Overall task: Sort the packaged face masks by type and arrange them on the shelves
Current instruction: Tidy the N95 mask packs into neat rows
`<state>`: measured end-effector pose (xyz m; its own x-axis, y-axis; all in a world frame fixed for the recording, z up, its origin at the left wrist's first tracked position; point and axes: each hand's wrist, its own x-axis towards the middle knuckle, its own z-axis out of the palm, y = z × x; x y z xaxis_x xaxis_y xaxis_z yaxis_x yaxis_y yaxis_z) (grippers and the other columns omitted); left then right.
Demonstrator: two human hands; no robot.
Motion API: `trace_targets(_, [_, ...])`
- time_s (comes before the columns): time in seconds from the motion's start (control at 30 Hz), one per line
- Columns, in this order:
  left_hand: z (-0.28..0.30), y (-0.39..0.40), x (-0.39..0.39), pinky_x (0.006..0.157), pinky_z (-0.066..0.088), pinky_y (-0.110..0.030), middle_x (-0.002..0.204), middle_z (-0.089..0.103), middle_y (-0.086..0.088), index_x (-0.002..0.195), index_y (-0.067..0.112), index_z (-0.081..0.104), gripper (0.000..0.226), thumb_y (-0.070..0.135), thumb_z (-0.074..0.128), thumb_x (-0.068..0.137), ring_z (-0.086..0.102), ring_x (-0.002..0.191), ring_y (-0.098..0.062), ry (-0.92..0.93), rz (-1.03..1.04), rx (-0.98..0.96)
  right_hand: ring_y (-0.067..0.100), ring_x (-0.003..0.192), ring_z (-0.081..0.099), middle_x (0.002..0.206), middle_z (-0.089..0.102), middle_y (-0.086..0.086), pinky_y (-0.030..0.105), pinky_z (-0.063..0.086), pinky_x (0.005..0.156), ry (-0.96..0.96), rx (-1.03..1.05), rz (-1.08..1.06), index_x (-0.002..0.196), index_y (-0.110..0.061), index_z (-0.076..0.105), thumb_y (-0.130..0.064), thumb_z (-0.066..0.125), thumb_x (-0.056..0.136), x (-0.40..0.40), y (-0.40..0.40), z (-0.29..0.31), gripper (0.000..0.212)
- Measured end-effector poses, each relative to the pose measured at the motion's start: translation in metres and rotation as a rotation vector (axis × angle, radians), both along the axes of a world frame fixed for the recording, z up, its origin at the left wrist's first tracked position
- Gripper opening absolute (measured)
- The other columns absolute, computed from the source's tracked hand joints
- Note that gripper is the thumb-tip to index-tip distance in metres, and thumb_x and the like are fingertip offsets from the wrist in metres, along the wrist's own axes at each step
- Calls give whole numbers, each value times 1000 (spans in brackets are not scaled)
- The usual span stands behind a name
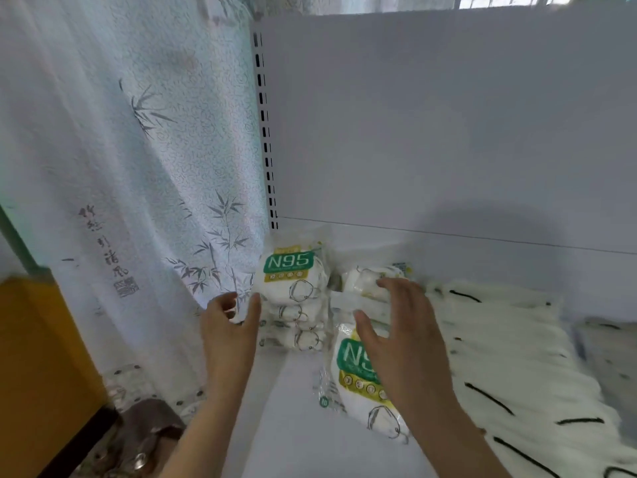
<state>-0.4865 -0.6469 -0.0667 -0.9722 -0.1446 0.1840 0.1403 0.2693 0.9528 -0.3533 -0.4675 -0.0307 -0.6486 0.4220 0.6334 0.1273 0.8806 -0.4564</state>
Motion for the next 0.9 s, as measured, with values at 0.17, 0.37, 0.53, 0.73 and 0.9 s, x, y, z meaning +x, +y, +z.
trace_targets(0.17, [24, 25, -71, 115, 30, -50, 141, 56, -17, 142, 14, 51, 123, 103, 24, 62, 50, 132, -34, -470, -203, -264, 23, 107, 61, 121, 60, 8, 33, 49, 85, -364, -355, 120, 131, -10, 43, -66, 38, 93, -84, -4, 15, 68])
trace_targets(0.37, [23, 33, -73, 95, 55, -38, 113, 75, -6, 120, 16, 67, 73, 72, 69, 73, 71, 101, -24, -438, -374, -62, 23, 92, 65, 103, 67, 7, 30, 52, 77, -645, -225, 175, 112, -8, 61, -56, 45, 95, -131, -5, 9, 53])
trace_targets(0.53, [5, 3, -64, 71, 59, -23, 103, 77, -6, 122, 15, 58, 56, 26, 84, 73, 75, 86, -13, -273, -467, 150, 5, 93, 62, 113, 63, -5, 16, 51, 76, -628, -441, 452, 119, -24, 48, -30, 78, 78, -121, 5, 20, 51])
trace_targets(0.73, [10, -16, -100, 66, 55, -12, 116, 64, -1, 124, 31, 34, 87, 6, 91, 63, 70, 85, 8, -66, -725, 80, -1, 123, 50, 137, 47, -19, 24, 45, 102, -443, -487, 390, 138, -48, 17, -60, 82, 60, -116, -10, 12, 102])
trace_targets(0.9, [-6, -18, -142, 88, 54, -18, 152, 43, 1, 147, 50, -3, 145, 68, 91, 38, 57, 123, -8, -123, -912, 29, 12, 148, 15, 160, 8, -15, 32, 19, 118, -614, -157, 62, 151, -34, -21, -79, 58, 73, -98, -17, 18, 120])
